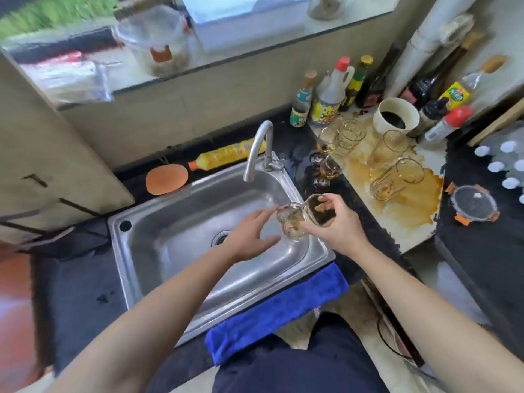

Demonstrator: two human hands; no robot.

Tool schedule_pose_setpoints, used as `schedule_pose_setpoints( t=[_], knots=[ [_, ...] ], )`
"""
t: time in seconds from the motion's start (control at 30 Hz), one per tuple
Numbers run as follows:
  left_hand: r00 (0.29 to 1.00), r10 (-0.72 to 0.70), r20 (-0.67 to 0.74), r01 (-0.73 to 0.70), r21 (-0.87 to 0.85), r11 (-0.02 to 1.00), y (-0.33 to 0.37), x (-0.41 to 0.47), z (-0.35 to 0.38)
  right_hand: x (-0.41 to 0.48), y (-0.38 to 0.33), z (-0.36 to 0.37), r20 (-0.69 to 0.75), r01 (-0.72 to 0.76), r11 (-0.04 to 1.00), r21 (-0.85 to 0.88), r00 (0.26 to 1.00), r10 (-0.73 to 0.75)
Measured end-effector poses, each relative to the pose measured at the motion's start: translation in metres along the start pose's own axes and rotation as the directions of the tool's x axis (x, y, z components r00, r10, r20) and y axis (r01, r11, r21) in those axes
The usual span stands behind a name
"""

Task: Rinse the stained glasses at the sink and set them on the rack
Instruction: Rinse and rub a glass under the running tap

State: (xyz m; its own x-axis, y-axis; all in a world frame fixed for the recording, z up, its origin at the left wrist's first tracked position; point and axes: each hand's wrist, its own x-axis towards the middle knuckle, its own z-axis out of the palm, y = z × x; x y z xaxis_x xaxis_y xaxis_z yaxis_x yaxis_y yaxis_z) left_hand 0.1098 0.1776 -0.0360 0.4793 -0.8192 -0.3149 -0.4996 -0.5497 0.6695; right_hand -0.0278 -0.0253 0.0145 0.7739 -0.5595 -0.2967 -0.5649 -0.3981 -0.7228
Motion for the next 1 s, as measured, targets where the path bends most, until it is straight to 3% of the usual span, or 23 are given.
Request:
schedule_pose_setpoints(
  t=[0.1, 0.2, 0.3, 0.4, 0.47, 0.67, 0.73, 0.8, 0.87, 1.0],
  knots=[
    [1.0, -0.009, -0.008, 0.008, -0.052, 0.999, -0.031, -0.016, -0.011, -0.005, -0.021, 0.032, 0.079, -0.062, 0.98, 0.187, 0.996, 0.048],
    [0.992, -0.113, -0.048, 0.087, -0.37, 0.925, -0.039, -0.029, -0.016, -0.003, -0.04, 0.054, 0.173, -0.138, 0.948, 0.286, 0.981, 0.09],
    [0.978, -0.207, 0.022, 0.152, -0.754, 0.639, -0.045, -0.04, -0.018, 0.001, -0.059, 0.069, 0.261, -0.171, 0.931, 0.324, 0.962, 0.086],
    [0.929, -0.349, 0.126, 0.247, -0.911, 0.33, -0.053, -0.045, -0.016, 0.006, -0.069, 0.084, 0.316, -0.172, 0.93, 0.325, 0.946, 0.065],
    [0.891, -0.441, 0.113, 0.227, -0.95, 0.215, -0.054, -0.043, -0.013, 0.008, -0.07, 0.092, 0.351, -0.143, 0.938, 0.314, 0.936, 0.026],
    [0.762, -0.644, -0.068, 0.165, -0.941, 0.295, -0.054, -0.041, -0.006, 0.042, -0.067, 0.091, 0.549, -0.071, 0.984, 0.164, 0.835, -0.031],
    [0.715, -0.691, -0.101, 0.161, -0.939, 0.304, -0.055, -0.044, -0.002, 0.064, -0.065, 0.085, 0.492, -0.066, 0.989, 0.134, 0.871, -0.008],
    [0.665, -0.735, -0.134, 0.158, -0.936, 0.314, -0.055, -0.045, 0.004, 0.088, -0.059, 0.076, 0.321, 0.03, 0.999, -0.019, 0.947, -0.023],
    [0.613, -0.773, -0.165, 0.165, -0.93, 0.329, -0.053, -0.043, 0.009, 0.113, -0.053, 0.066, 0.233, 0.108, 0.978, -0.178, 0.97, -0.065],
    [0.567, -0.796, -0.213, 0.167, -0.917, 0.363, -0.045, -0.041, 0.012, 0.147, -0.042, 0.06, 0.241, 0.186, 0.941, -0.284, 0.963, -0.118]
  ],
)
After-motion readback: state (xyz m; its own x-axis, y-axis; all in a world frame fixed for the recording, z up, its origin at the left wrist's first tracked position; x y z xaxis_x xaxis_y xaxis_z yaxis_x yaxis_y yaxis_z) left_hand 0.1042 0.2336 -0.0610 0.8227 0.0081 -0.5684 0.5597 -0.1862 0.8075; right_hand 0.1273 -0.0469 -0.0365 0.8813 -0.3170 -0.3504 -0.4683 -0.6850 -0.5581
